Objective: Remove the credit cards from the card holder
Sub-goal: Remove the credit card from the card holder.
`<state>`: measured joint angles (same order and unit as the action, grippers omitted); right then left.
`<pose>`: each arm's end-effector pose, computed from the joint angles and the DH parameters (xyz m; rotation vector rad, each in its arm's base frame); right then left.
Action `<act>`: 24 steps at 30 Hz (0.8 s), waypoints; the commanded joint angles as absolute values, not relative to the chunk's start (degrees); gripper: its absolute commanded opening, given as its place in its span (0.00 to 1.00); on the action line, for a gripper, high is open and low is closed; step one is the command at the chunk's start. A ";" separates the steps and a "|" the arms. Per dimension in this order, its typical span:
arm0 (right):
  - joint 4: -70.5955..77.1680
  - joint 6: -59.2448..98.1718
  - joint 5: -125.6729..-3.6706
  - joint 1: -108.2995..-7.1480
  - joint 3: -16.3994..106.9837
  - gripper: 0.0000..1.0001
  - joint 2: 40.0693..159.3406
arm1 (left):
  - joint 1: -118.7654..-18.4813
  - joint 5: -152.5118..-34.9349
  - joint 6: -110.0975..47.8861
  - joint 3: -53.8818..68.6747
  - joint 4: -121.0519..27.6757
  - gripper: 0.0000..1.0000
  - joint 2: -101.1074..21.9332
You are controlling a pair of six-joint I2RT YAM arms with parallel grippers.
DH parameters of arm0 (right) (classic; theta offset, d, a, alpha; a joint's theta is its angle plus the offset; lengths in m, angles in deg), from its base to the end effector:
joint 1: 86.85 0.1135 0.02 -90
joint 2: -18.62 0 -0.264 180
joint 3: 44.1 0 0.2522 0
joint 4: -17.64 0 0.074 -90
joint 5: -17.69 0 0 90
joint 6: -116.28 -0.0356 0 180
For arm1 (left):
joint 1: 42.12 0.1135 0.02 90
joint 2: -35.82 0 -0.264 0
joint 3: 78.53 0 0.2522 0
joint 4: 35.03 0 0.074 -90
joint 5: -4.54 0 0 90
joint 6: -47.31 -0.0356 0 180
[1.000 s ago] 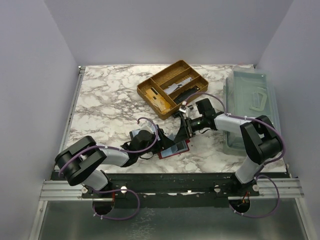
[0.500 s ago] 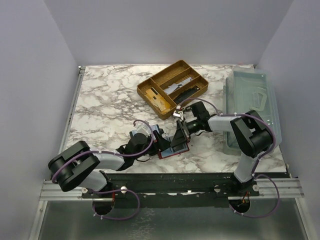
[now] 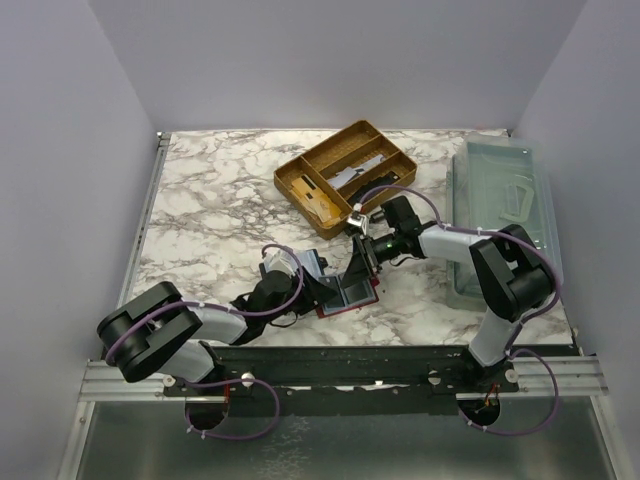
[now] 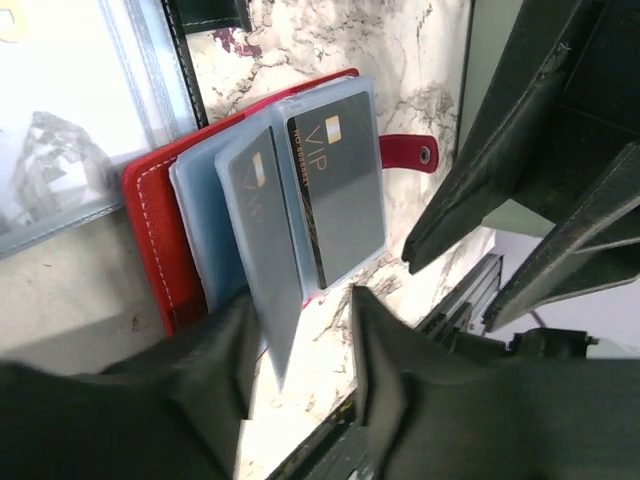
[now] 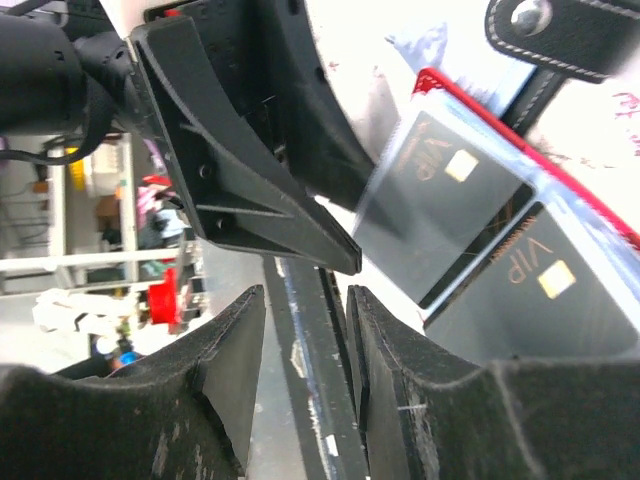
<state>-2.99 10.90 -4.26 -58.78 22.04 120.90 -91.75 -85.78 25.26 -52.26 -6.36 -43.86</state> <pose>0.2736 0.1833 0.1497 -0.7648 2.3913 1.8155 0.1440 -0.1697 0.1249 -0.3559 2.2329 -1.2414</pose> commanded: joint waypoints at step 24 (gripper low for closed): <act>-0.31 10.39 -4.12 -62.85 21.05 0.41 117.37 | -91.13 -88.12 17.68 -55.82 11.53 0.00 -36.02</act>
